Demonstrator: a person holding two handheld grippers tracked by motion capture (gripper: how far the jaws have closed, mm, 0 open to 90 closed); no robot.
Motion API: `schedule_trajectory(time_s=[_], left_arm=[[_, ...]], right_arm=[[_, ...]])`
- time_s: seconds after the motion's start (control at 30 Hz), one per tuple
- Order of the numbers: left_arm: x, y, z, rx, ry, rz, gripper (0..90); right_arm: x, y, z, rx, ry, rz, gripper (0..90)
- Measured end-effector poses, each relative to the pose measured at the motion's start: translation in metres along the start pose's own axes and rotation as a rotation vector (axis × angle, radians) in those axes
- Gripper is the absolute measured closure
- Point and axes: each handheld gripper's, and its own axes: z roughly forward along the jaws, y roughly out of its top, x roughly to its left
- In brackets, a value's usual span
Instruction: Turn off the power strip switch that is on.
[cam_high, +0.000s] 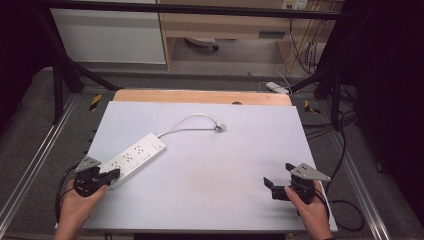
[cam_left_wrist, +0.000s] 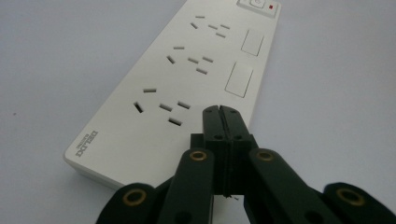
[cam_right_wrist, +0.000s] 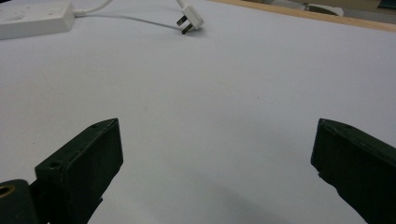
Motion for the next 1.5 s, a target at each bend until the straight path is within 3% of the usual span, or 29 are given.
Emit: schedule_trajectory(time_s=[0.23, 0.7, 1.07, 1.5], left_arm=[[0.0026, -0.002, 0.0, 0.011, -0.004, -0.01, 90.0], [-0.0011, -0.0016, -0.0007, -0.017, 0.02, 0.033, 90.0], [-0.0006, -0.0016, -0.0007, -0.025, 0.018, 0.034, 90.0], [-0.0008, -0.0004, -0.0036, -0.084, 0.019, 0.031, 90.0]], right_arm=[[0.0, 0.0, 0.0001, 0.001, -0.001, -0.003, 2.6], [0.0002, 0.0001, 0.0001, 0.0, 0.001, -0.002, 2.6], [0.0001, 0.0001, 0.0002, -0.002, 0.001, -0.005, 2.6], [0.0002, 0.0001, 0.0003, -0.002, 0.001, -0.007, 2.6]])
